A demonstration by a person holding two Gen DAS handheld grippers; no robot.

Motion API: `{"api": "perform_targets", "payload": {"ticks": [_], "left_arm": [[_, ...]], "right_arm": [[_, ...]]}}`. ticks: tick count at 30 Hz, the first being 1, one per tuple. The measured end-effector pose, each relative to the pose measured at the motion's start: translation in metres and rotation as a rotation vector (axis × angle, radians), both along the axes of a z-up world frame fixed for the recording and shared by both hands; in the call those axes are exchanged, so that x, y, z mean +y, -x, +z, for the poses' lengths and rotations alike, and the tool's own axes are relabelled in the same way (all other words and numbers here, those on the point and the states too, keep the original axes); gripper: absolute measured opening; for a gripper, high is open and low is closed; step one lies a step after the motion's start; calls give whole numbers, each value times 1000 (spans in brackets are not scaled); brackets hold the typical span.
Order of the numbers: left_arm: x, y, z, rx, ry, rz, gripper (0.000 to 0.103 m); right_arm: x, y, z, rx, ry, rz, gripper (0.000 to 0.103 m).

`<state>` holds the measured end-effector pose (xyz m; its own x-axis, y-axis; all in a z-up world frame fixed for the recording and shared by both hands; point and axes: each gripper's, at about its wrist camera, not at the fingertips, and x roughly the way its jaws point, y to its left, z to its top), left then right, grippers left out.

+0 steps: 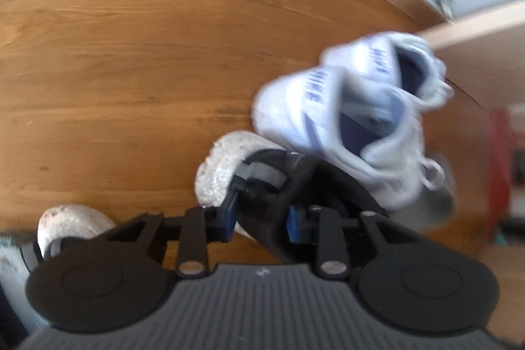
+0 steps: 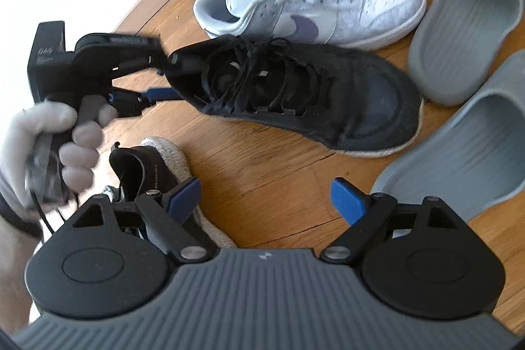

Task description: Organize scattered shoes

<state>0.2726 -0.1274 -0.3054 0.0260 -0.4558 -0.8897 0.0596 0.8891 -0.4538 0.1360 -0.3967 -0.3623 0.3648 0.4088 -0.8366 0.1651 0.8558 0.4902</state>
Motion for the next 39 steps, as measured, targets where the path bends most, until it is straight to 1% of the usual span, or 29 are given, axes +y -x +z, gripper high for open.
{"api": "perform_targets", "payload": {"ticks": [1, 2, 3, 4, 5, 7, 8, 10, 11, 12, 15, 16, 17, 18, 20, 21, 22, 25, 26, 28, 29, 31, 33, 34, 35, 36, 37, 38, 39], "left_arm": [[3, 1, 5, -9, -11, -71, 28], [8, -1, 7, -7, -21, -105, 28], [14, -4, 7, -3, -26, -121, 28], [19, -7, 7, -3, -28, -124, 28], [25, -12, 6, -3, -28, -121, 28], [37, -21, 6, -29, -17, -124, 33], [38, -21, 11, -67, 0, -133, 39], [44, -19, 29, -132, 26, -121, 76], [47, -16, 38, -153, 31, -102, 83], [51, -13, 46, -172, 44, -88, 88], [56, -4, 65, -208, 63, -58, 88], [59, 1, 73, -221, 65, -48, 89], [65, 8, 80, -234, 66, -38, 89], [72, 16, 87, -247, 65, -27, 90], [84, 28, 95, -260, 62, -7, 92], [93, 34, 98, -264, 54, 8, 93], [100, 40, 100, -269, 43, 20, 93], [111, 52, 102, -284, 9, 35, 93], [111, 54, 101, -284, -4, 36, 93], [113, 59, 101, -284, -38, 41, 93], [112, 60, 102, -290, -56, 39, 93], [108, 63, 105, -313, -91, 28, 93], [105, 64, 107, -325, -109, 18, 93], [103, 66, 108, -329, -119, 13, 93], [99, 66, 109, -331, -127, 9, 93], [94, 66, 109, -333, -133, 6, 93], [90, 67, 110, -334, -140, 4, 93], [86, 67, 111, -335, -139, 5, 93], [85, 68, 113, -333, -129, 12, 93]], "right_arm": [[1, -1, 5, -39, 34, 23, 87], [5, -4, 11, -93, 81, 58, 87], [9, -7, 15, -145, 121, 97, 87], [17, -13, 19, -224, 172, 176, 89], [23, -17, 19, -273, 204, 238, 94], [42, -28, 7, -354, 289, 394, 94], [51, -33, 0, -386, 331, 461, 94], [71, -45, -18, -440, 434, 572, 94], [79, -50, -25, -461, 464, 611, 94], [87, -57, -32, -474, 478, 653, 94], [106, -75, -48, -480, 518, 734, 88], [111, -80, -52, -467, 524, 750, 70], [114, -83, -55, -448, 521, 756, 53], [116, -89, -56, -411, 507, 732, 49], [116, -95, -52, -355, 466, 661, 36], [115, -94, -48, -328, 440, 615, 32], [114, -91, -44, -290, 400, 560, 18], [107, -78, -39, -143, 233, 383, 15], [105, -73, -40, -117, 187, 358, 13], [108, -52, -40, -65, 92, 330, 12], [109, -48, -41, -46, 82, 319, 12], [114, -42, -43, -23, 100, 340, 12], [120, -38, -48, -35, 117, 389, 12], [120, -37, -49, -40, 108, 399, 15], [118, -37, -50, -41, 99, 403, 22], [115, -38, -50, -40, 78, 400, 26], [110, -40, -47, -37, 53, 386, 35], [105, -41, -43, -34, 30, 368, 47], [96, -42, -37, -30, -6, 341, 55]]}}
